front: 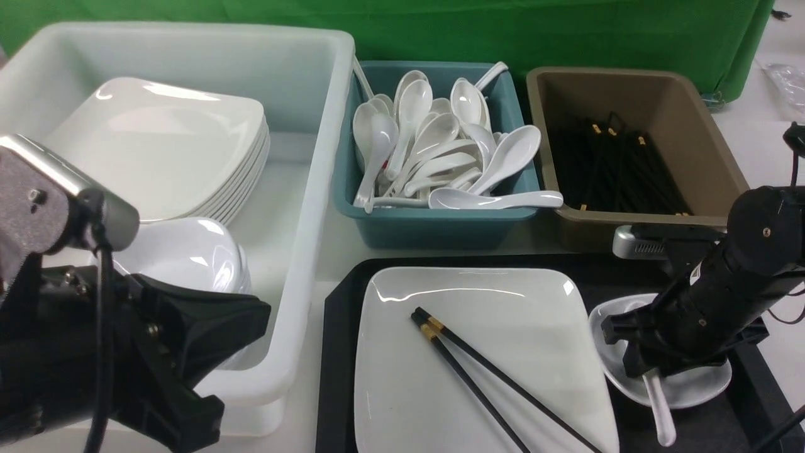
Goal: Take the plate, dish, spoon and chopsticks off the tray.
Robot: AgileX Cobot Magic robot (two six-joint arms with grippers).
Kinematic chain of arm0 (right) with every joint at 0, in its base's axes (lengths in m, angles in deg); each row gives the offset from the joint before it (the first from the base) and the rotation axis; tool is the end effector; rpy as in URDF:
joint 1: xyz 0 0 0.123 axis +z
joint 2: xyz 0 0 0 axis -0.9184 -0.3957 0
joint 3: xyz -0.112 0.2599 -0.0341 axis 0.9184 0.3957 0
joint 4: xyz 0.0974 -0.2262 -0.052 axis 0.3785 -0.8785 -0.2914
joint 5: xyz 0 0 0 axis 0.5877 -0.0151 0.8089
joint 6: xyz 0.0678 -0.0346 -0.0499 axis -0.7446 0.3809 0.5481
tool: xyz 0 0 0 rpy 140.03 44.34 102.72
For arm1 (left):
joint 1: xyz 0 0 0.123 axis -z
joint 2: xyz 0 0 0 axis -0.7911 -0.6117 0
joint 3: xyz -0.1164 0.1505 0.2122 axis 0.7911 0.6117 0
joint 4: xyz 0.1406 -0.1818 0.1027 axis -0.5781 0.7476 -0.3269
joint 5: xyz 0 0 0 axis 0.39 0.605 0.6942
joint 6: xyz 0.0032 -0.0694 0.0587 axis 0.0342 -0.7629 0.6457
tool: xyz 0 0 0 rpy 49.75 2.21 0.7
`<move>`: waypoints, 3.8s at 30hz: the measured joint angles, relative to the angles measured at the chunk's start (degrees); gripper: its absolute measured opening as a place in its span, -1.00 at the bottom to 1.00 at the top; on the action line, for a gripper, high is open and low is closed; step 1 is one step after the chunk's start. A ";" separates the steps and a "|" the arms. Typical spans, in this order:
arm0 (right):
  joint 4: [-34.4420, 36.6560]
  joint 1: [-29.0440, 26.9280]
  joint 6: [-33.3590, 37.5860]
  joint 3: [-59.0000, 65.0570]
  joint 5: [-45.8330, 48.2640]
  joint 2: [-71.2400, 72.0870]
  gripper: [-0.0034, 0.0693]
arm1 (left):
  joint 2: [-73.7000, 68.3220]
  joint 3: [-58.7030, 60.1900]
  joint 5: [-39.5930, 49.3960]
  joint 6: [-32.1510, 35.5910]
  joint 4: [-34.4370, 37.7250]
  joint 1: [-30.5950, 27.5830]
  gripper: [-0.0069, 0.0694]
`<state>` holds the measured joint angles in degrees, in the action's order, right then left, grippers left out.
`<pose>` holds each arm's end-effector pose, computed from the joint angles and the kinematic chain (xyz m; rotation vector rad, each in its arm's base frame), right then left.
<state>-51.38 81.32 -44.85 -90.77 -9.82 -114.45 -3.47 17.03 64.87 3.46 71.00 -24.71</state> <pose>0.3105 0.0861 0.1629 -0.1643 2.7958 0.1743 0.1279 -0.0863 0.3208 0.6782 1.9571 -0.4502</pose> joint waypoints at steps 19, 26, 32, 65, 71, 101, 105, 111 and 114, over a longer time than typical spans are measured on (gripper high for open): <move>3.02 8.07 4.85 -27.16 -15.62 0.52 -0.14 | 0.00 0.00 -1.02 0.00 -0.05 0.00 -0.77; 3.45 8.07 3.35 -45.04 -19.82 -16.07 -0.01 | 0.00 0.00 -1.02 0.00 -0.66 0.00 -0.77; 3.46 8.07 4.16 -50.77 -11.16 -19.23 0.56 | 0.00 0.00 -1.09 0.00 -1.07 0.00 -0.77; -18.22 9.00 23.64 6.97 -3.77 4.39 0.49 | 0.00 0.00 -1.19 0.04 0.18 0.00 -0.77; -18.92 9.00 23.64 6.76 -4.64 3.46 0.08 | 0.00 0.00 -1.13 0.04 0.18 0.00 -0.77; -18.12 48.93 39.47 -48.11 5.74 -5.45 -0.73 | 25.64 -12.85 31.24 -35.18 -43.12 0.00 -0.77; -17.96 49.63 41.17 -55.12 6.27 -13.31 -0.73 | 29.76 -13.07 33.01 -36.15 -43.38 0.00 -0.77; -17.97 49.57 41.56 -62.64 7.81 -23.62 -0.69 | 32.62 -13.12 36.12 -36.52 -43.05 0.00 -0.77; -18.00 49.72 41.56 -62.80 10.42 -24.22 -0.46 | 32.62 -13.12 35.99 -36.08 -41.58 0.00 -0.77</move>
<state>-69.38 131.04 -3.30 -153.56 0.60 -138.68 29.15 3.91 100.86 -32.62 29.43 -24.71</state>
